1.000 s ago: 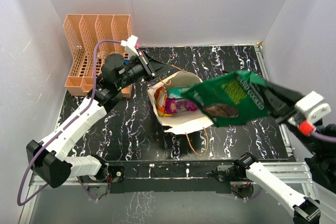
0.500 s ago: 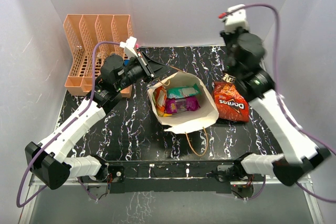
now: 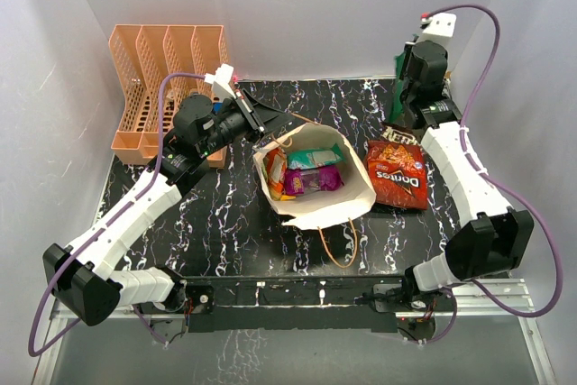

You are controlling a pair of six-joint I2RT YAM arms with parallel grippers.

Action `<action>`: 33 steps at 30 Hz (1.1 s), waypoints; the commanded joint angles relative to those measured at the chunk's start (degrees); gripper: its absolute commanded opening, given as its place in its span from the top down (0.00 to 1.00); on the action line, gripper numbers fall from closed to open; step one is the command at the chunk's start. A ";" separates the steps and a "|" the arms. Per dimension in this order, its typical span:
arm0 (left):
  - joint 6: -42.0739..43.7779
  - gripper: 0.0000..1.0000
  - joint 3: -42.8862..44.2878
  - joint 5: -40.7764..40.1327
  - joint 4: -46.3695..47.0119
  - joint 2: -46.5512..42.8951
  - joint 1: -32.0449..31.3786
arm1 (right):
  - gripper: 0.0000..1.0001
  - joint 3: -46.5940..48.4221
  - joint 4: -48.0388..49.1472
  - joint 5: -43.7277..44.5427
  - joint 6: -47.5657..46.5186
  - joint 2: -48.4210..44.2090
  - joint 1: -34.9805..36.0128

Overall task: Take the snacks out of the paper bag
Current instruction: Place the snack at the center of the board.

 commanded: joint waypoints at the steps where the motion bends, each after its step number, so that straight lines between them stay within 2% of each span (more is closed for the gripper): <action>1: -0.77 1.00 0.57 0.03 0.75 -0.23 0.18 | 0.93 -1.38 5.20 -3.78 22.90 2.16 -5.51; 6: -0.86 1.00 1.13 0.55 0.43 -0.14 0.20 | 0.93 -8.94 5.41 -3.97 37.01 1.17 -11.36; 11: -0.67 1.00 0.95 0.64 -0.14 -0.41 0.27 | 0.93 -18.61 4.44 -0.64 45.20 -3.29 -13.50; 17: -1.08 1.00 1.09 0.92 0.37 0.04 0.27 | 0.93 -33.34 5.54 -3.55 52.53 -9.65 -14.36; 24: -1.15 1.00 0.63 0.87 0.30 -0.10 0.30 | 0.92 -44.57 8.39 -13.07 56.41 -16.26 -14.36; 29: -1.56 1.00 -0.07 0.91 0.89 -0.20 0.31 | 0.92 -52.81 13.76 -22.65 54.33 -20.48 -14.26; 33: -1.52 1.00 0.01 1.37 1.15 0.20 0.30 | 0.80 -60.91 17.68 -30.69 51.04 -25.07 -14.30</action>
